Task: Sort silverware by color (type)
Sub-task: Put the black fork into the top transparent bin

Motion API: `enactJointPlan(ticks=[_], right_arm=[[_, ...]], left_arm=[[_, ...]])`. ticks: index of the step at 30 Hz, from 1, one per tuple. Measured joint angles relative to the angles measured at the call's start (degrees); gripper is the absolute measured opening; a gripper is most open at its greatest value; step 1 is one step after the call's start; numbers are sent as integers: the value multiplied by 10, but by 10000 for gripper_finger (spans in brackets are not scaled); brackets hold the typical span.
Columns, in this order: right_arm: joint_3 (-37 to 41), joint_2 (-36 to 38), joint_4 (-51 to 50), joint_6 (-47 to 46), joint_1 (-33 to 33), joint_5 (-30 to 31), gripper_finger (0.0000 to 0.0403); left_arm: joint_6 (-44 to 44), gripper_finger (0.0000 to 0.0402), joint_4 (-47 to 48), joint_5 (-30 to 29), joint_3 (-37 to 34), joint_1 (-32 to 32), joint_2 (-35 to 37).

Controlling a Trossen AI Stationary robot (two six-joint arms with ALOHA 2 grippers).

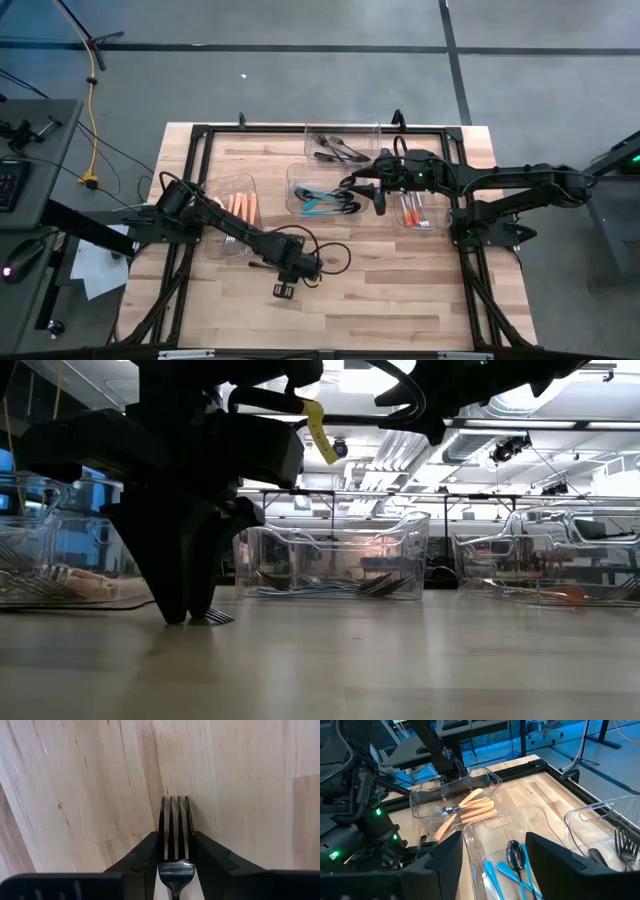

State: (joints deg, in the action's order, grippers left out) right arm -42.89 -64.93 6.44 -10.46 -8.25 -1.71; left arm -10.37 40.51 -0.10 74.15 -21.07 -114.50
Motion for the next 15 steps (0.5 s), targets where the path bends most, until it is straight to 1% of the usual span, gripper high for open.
enactJointPlan(ticks=[3, 6, 11, 15], right_arm=[[0, 0, 0, 0, 0, 0, 201], [0, 0, 0, 0, 0, 0, 201], [0, 0, 0, 2, 0, 0, 201], [0, 0, 2, 2, 0, 0, 201]], left_arm=[[0, 97, -2, 5, -2, 5, 10], [1, 84, -3, 20, -3, 15, 33], [-13, 81, -15, 26, -3, 36, 107], [-31, 91, -68, 10, -2, 55, 185]])
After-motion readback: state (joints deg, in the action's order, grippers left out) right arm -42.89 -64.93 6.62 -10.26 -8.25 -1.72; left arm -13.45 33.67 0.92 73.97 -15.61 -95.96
